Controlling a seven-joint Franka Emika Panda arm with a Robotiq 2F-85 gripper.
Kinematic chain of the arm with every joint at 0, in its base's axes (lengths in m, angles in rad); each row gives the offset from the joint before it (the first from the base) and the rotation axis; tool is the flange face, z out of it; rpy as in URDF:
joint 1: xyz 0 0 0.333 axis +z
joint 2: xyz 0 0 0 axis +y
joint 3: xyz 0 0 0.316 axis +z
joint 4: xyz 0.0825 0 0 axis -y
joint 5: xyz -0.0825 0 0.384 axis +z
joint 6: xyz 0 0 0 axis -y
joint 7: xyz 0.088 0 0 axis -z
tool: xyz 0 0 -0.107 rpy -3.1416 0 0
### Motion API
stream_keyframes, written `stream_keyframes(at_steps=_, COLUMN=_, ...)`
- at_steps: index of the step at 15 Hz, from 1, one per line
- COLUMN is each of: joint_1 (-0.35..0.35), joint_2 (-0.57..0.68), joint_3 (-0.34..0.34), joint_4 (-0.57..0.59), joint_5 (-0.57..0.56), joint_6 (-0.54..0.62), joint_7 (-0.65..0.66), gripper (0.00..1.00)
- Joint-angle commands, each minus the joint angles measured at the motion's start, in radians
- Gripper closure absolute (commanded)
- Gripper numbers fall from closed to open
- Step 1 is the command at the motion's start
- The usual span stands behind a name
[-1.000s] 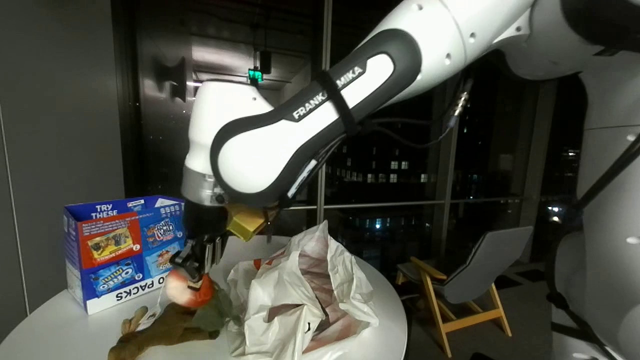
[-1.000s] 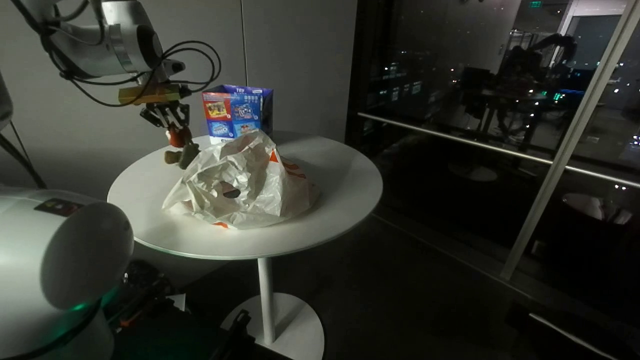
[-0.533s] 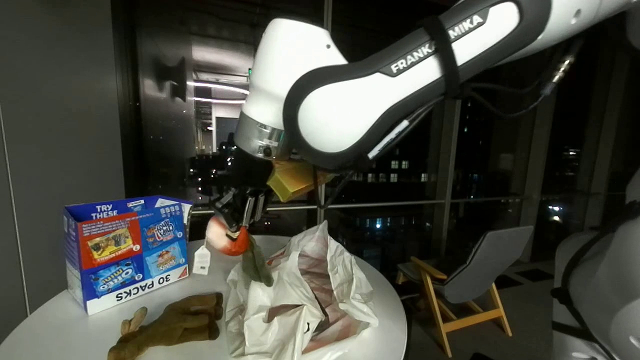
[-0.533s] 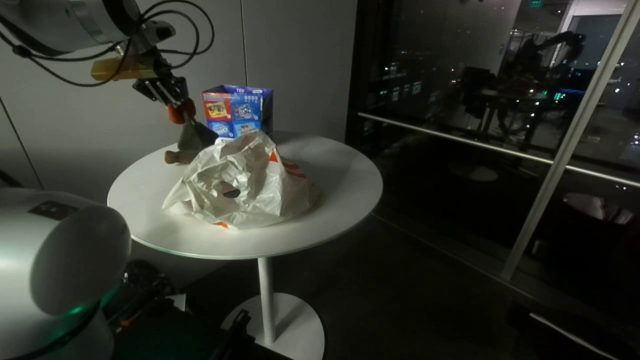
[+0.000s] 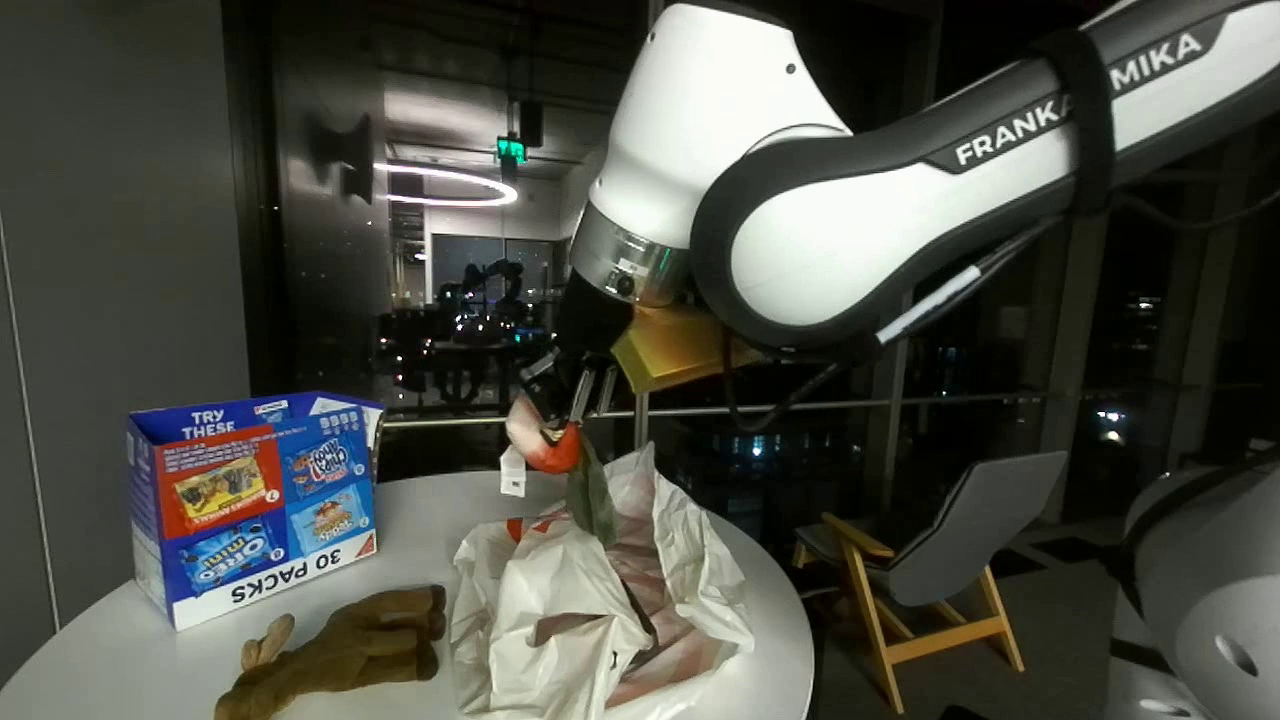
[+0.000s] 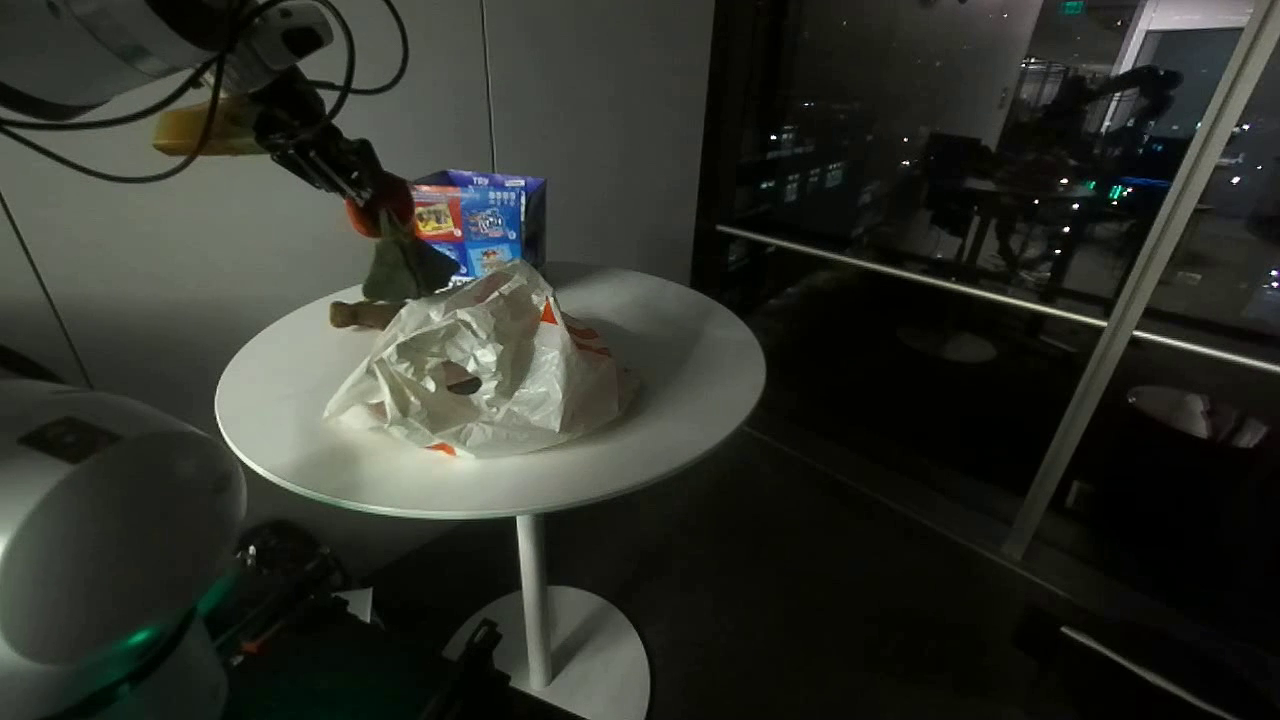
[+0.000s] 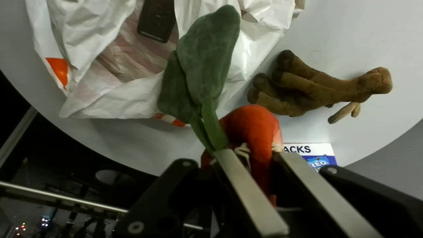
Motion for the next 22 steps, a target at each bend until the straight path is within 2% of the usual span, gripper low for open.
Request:
stream_keyframes(at_steps=1, joint_1=-0.023, joint_2=-0.026, joint_3=0.016, joint_4=-0.042, joint_5=0.044, joint_6=-0.022, joint_7=0.014, gripper=0.91)
stream_keyframes(at_steps=9, joint_1=-0.037, joint_2=-0.09, joint_3=0.026, joint_4=-0.107, joint_5=0.061, joint_6=-0.054, joint_7=0.113, gripper=0.91)
stream_keyframes(at_steps=12, joint_1=-0.018, joint_2=-0.053, joint_3=-0.002, joint_4=-0.106, joint_5=0.109, joint_6=-0.087, joint_7=0.095, gripper=0.91)
stream_keyframes(at_steps=19, joint_1=-0.04, joint_2=0.046, joint_3=-0.021, joint_4=-0.085, joint_5=0.182, joint_6=-0.209, joint_7=0.113, gripper=0.91)
stream_keyframes(at_steps=22, joint_1=-0.044, joint_2=0.147, joint_3=-0.052, joint_4=-0.049, joint_5=0.188, joint_6=-0.207, joint_7=0.072, gripper=0.91)
